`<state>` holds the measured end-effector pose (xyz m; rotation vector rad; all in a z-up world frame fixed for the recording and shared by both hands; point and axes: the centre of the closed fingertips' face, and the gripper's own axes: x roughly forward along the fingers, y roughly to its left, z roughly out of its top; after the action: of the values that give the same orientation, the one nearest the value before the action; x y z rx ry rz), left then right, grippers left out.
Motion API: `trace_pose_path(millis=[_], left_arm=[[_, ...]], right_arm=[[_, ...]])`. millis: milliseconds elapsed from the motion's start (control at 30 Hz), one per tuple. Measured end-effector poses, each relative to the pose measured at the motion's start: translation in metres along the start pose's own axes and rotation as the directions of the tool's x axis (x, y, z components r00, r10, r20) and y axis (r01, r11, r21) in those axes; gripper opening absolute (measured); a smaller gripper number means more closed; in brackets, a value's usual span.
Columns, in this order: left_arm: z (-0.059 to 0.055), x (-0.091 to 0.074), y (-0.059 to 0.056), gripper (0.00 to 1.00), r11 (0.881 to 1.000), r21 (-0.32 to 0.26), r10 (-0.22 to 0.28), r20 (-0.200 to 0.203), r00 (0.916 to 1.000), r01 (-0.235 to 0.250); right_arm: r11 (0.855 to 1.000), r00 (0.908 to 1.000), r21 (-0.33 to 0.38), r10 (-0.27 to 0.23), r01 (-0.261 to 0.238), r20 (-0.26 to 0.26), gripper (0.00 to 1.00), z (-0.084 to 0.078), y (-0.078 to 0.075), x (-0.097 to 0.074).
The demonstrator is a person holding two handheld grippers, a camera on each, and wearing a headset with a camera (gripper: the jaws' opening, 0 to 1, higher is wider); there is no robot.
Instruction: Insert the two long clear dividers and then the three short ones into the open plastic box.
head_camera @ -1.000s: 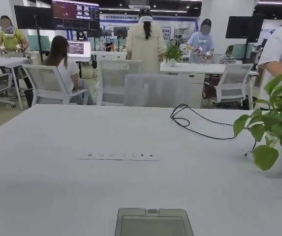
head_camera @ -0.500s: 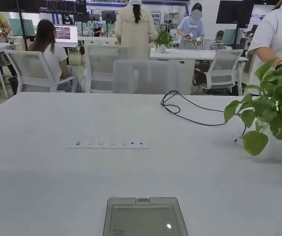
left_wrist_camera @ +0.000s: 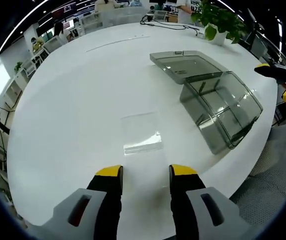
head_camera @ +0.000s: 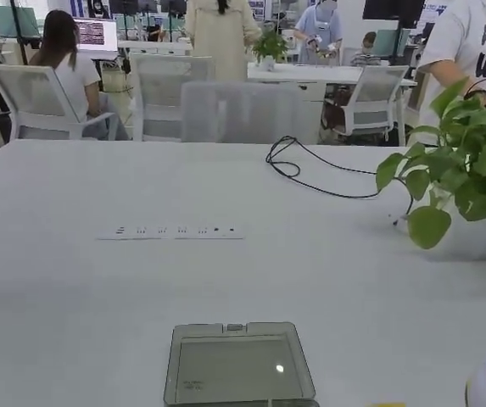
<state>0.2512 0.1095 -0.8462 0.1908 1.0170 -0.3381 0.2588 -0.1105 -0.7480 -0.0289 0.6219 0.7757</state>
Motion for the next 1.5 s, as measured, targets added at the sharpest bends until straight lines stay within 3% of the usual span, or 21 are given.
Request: trace_pose_path(millis=[200, 333, 500, 633, 700, 800, 933, 1067, 1167, 1267, 1367, 1500], left_arm=[[0.000, 0.000, 0.000, 0.35, 1.000, 0.006, -0.005, -0.013, 0.9999, 0.005], [0.001, 0.001, 0.002, 0.33, 1.000, -0.023, 0.003, -0.033, 0.9994, -0.003], [0.001, 0.001, 0.002, 0.32, 1.000, -0.007, 0.005, -0.056, 0.9984, -0.005], [0.003, 0.000, 0.002, 0.30, 0.999, -0.042, 0.007, -0.044, 0.9990, -0.009], [0.000, 0.000, 0.000, 0.30, 0.998, -0.070, -0.011, -0.057, 0.9983, 0.007], [0.000, -0.001, 0.002, 0.30, 0.999, -0.037, 0.021, -0.051, 0.9985, -0.023], [0.010, -0.007, -0.002, 0.30, 0.996, -0.085, 0.013, 0.014, 0.9998, -0.012], [0.018, -0.014, -0.003, 0.30, 0.993, -0.120, 0.016, 0.065, 0.9978, -0.008], [0.030, -0.023, -0.002, 0.30, 0.988, -0.152, 0.027, 0.141, 0.9897, -0.005], [0.043, -0.031, -0.007, 0.30, 0.977, -0.205, -0.001, 0.232, 0.9727, 0.050], [0.053, -0.040, -0.015, 0.30, 0.966, -0.235, -0.029, 0.319, 0.9472, 0.109], [0.058, -0.046, -0.027, 0.30, 0.966, -0.217, -0.053, 0.374, 0.9260, 0.143]], right_arm=[[1.000, 1.0000, 0.020, 0.003, -0.003, 0.004, 0.71, 0.000, 0.001, 0.001], [1.000, 1.0000, 0.020, -0.001, 0.001, -0.002, 0.71, -0.001, 0.001, 0.001], [0.999, 1.0000, 0.039, -0.006, 0.006, 0.001, 0.70, -0.001, -0.001, 0.000], [0.998, 0.9999, 0.064, -0.013, 0.013, -0.002, 0.70, -0.002, -0.005, 0.000], [0.998, 0.9998, 0.067, -0.018, 0.018, 0.001, 0.70, -0.002, -0.006, -0.001], [0.997, 0.9999, 0.070, -0.016, 0.016, 0.002, 0.70, 0.000, -0.006, -0.001], [0.997, 0.9999, 0.074, -0.011, 0.011, 0.007, 0.70, 0.003, -0.004, 0.000], [0.993, 0.9995, 0.114, 0.023, -0.025, 0.023, 0.69, 0.009, 0.003, 0.003], [0.988, 0.9979, 0.149, 0.042, -0.049, 0.050, 0.67, 0.018, 0.008, 0.004], [0.982, 0.9959, 0.180, 0.052, -0.065, 0.074, 0.64, 0.026, 0.012, 0.006], [0.975, 0.9925, 0.208, 0.061, -0.082, 0.106, 0.61, 0.036, 0.016, 0.009], [0.962, 0.9855, 0.242, 0.091, -0.124, 0.143, 0.57, 0.045, 0.025, 0.015]])
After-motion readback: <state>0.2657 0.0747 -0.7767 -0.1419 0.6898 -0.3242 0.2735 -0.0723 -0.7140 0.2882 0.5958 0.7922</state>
